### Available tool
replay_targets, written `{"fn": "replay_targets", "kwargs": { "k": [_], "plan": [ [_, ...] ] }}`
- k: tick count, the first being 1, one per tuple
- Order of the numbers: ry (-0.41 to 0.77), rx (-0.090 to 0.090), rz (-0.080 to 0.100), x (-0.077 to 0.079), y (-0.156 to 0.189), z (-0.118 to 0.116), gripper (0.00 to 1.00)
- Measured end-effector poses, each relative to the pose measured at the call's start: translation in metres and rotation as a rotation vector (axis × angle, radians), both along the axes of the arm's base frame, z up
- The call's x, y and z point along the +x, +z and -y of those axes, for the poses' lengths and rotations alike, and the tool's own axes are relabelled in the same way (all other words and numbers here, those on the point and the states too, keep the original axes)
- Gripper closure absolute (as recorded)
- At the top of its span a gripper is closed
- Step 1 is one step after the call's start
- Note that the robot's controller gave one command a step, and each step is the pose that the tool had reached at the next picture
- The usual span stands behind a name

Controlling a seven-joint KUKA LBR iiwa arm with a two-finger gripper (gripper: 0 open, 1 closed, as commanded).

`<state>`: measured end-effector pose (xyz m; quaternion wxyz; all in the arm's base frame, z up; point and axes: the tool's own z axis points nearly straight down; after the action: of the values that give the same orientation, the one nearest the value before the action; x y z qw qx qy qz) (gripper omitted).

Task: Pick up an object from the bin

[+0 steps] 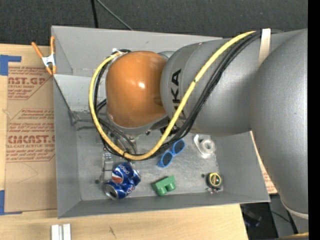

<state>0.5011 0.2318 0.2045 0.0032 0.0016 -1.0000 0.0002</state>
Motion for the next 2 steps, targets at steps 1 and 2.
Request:
{"fn": "replay_targets", "kwargs": {
  "k": [1,2],
  "plan": [
    [0.036,-0.002,-0.002,0.01,-0.104,0.057,0.0],
    [0.168,0.005,0.015,-0.018,-0.132,0.098,0.0]
  ]
}}
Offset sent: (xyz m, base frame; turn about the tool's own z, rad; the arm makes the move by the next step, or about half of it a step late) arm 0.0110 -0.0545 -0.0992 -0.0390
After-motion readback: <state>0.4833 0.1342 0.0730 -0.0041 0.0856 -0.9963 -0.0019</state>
